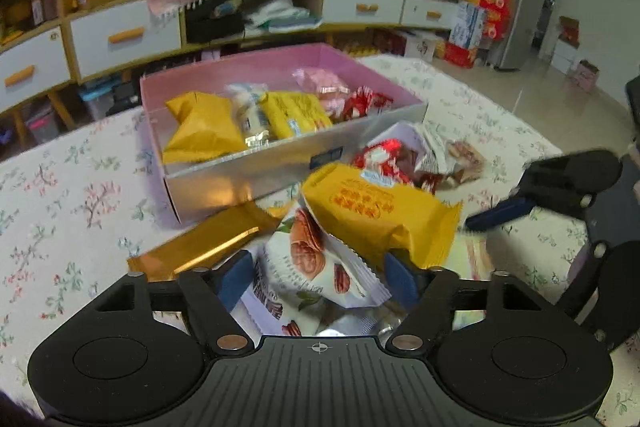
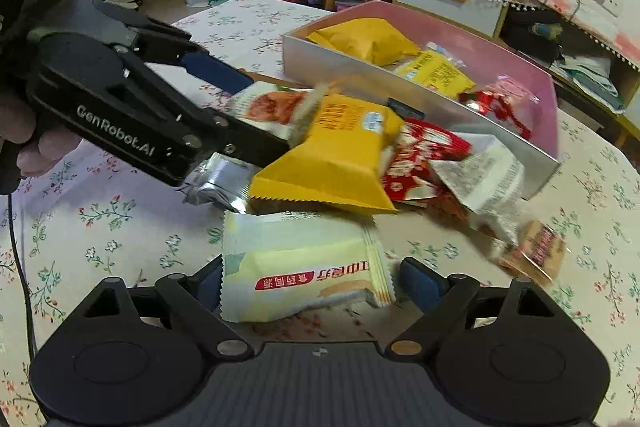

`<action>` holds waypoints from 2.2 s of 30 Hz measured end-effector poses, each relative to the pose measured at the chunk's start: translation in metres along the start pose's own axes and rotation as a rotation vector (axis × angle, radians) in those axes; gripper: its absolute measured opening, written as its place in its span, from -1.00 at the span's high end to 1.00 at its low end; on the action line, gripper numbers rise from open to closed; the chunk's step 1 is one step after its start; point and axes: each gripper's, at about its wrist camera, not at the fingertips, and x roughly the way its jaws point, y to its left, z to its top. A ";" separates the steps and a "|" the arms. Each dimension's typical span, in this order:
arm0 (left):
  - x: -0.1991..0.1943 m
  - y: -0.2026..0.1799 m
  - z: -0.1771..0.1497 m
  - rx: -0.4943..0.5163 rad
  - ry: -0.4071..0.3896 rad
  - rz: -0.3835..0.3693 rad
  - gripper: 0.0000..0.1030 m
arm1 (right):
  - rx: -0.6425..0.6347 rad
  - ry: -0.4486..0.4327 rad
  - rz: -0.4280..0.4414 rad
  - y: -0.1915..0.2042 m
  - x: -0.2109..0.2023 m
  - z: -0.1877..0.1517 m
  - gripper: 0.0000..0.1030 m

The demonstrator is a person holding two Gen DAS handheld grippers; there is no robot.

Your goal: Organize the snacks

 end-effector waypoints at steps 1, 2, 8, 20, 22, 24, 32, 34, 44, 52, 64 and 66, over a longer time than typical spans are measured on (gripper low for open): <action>0.000 -0.002 0.000 0.009 0.002 0.001 -0.32 | 0.003 0.002 -0.005 -0.002 -0.002 -0.001 -0.20; -0.001 -0.003 -0.001 0.022 0.009 0.002 -0.31 | 0.001 0.005 -0.018 -0.005 -0.003 -0.001 -0.20; -0.011 -0.003 -0.003 0.033 0.068 0.020 -0.13 | -0.021 0.037 -0.073 -0.022 -0.012 -0.007 -0.21; -0.034 0.003 0.002 -0.010 0.021 -0.006 -0.47 | 0.070 0.029 0.007 -0.019 -0.024 0.002 -0.27; -0.033 0.005 0.007 -0.058 -0.007 0.004 -0.48 | 0.107 0.020 0.005 -0.018 -0.021 0.007 -0.27; -0.030 0.007 0.012 -0.108 -0.036 0.025 -0.48 | 0.134 0.011 -0.011 -0.017 -0.016 0.012 -0.27; -0.004 0.005 0.009 -0.087 0.085 0.059 -0.23 | 0.148 0.037 -0.096 -0.019 0.000 0.010 -0.22; -0.002 0.004 0.002 -0.042 0.135 0.076 -0.19 | 0.143 0.041 -0.100 -0.023 -0.003 0.006 -0.22; -0.009 0.004 -0.002 -0.037 0.131 0.044 -0.36 | 0.160 0.040 -0.089 -0.031 -0.013 0.000 -0.13; 0.007 -0.005 -0.004 -0.030 0.149 0.084 -0.23 | 0.137 0.067 -0.067 -0.020 -0.007 0.002 0.18; 0.004 -0.010 -0.002 -0.020 0.135 0.142 0.05 | 0.140 0.074 -0.083 -0.019 -0.009 0.007 0.63; 0.001 -0.010 -0.002 -0.026 0.128 0.142 0.05 | 0.139 0.067 -0.088 -0.019 -0.012 0.008 0.63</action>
